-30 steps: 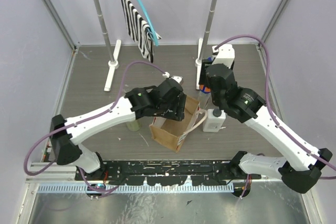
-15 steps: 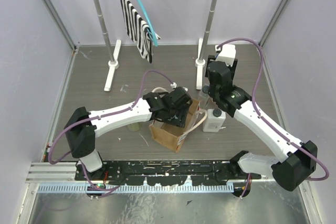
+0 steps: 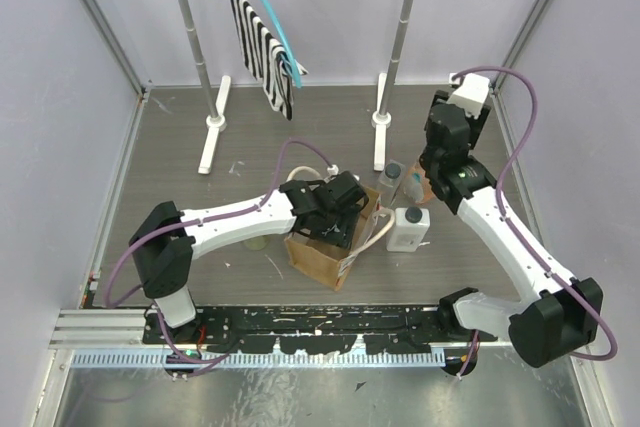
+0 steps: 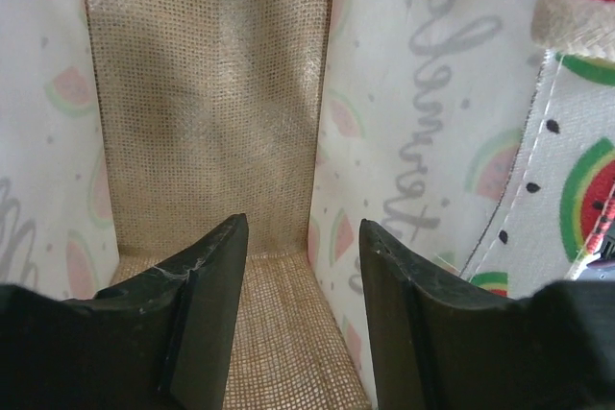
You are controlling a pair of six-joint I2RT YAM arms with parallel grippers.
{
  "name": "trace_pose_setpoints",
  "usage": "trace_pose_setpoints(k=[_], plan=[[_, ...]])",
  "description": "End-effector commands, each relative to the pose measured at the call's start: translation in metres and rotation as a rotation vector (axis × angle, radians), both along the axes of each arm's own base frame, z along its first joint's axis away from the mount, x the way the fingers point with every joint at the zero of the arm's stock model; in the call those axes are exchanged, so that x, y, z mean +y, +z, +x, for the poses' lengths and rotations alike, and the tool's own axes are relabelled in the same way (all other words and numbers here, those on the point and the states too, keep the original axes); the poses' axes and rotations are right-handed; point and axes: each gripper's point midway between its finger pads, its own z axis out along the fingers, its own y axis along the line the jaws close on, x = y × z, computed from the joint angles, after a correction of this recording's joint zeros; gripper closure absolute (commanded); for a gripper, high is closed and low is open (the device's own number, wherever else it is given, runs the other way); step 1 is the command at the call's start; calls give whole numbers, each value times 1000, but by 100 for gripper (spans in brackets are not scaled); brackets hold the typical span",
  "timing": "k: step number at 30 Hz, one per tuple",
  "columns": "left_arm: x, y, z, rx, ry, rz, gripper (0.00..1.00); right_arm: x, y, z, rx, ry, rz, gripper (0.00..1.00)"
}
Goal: Take the personal care products out of the canvas bag
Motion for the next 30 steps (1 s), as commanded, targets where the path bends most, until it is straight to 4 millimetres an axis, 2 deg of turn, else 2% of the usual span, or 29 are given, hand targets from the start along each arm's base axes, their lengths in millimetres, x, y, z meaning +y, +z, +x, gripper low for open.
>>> trace_pose_setpoints(k=[1, 7, 14, 20, 26, 30], plan=[[-4, -9, -4, 12, -13, -3, 44, -28, 39, -11, -180, -91, 98, 94], [-1, -10, -5, 7, -15, 5, 44, -56, 6, -16, -160, -192, 100, 95], [2, -20, -7, 25, -18, 26, 44, -71, -50, -30, -113, -278, 84, 93], [3, -32, -5, 13, -9, 44, 44, -80, -91, -45, -84, -343, 94, 95], [2, -41, 1, -11, 28, 42, 33, -86, -129, -59, -86, -407, 141, 97], [1, -38, 5, -31, 52, 23, 28, -91, -153, -68, -58, -455, 134, 99]])
